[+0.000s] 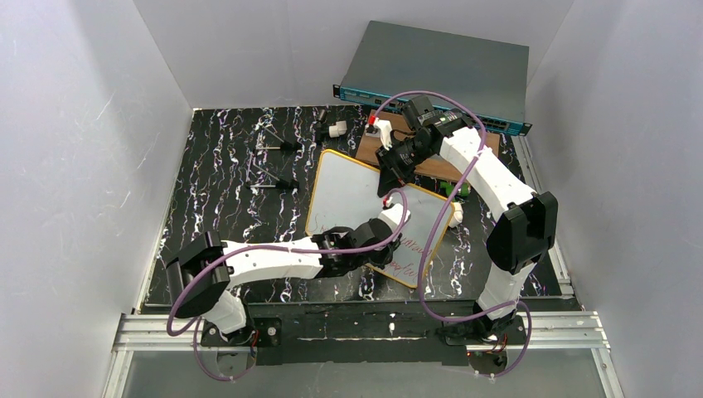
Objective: Erase the whiteboard
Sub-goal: Erase the whiteboard at the center of the board.
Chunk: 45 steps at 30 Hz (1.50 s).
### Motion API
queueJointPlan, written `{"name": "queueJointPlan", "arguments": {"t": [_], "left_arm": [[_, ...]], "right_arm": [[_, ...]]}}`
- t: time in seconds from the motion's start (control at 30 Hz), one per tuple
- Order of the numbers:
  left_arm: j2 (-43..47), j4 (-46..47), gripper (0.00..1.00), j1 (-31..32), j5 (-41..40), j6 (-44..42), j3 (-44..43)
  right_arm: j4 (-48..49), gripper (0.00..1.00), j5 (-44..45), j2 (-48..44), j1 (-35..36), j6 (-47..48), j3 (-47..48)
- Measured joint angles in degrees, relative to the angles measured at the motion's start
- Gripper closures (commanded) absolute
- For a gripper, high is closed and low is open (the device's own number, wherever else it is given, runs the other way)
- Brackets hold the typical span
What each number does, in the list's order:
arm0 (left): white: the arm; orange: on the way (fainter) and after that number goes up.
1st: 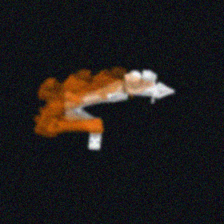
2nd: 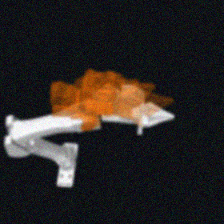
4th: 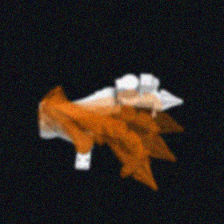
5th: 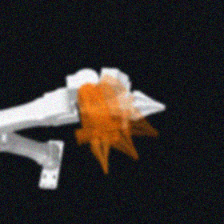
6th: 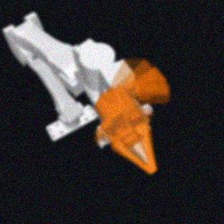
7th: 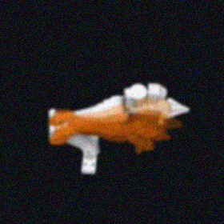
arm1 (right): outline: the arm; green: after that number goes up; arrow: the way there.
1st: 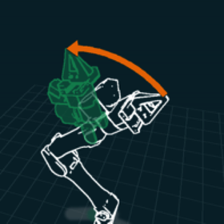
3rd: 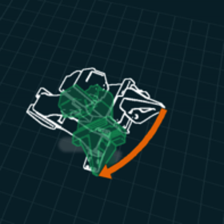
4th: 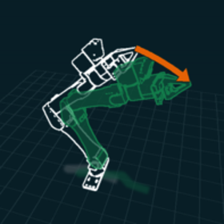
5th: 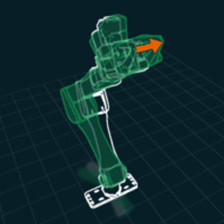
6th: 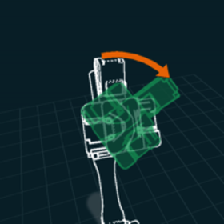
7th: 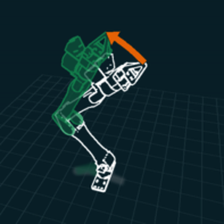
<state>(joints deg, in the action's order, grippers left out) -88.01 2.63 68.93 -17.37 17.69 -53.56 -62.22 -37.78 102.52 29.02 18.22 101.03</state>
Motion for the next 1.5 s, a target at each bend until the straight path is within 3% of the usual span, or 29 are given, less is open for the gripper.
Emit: {"name": "queueJointPlan", "arguments": {"t": [0.5,1.03,1.5], "left_arm": [[-0.2,-2.7,1.0,-2.9,2.4,-3.5,-5.9],[-1.7,-3.3,1.0,-1.2,3.3,3.2,0.4],[-7.2,-18.3,1.0,-0.1,-0.6,3.9,-11.3]], "right_arm": [[0.3,0.99,0.2,0.0,-0.2,0.0,0.0],[0.3,0.99,0.1,0.0,-0.1,-0.1,0.0],[0.5,0.99,0.3,0.0,-0.2,-0.1,0.0]]}}
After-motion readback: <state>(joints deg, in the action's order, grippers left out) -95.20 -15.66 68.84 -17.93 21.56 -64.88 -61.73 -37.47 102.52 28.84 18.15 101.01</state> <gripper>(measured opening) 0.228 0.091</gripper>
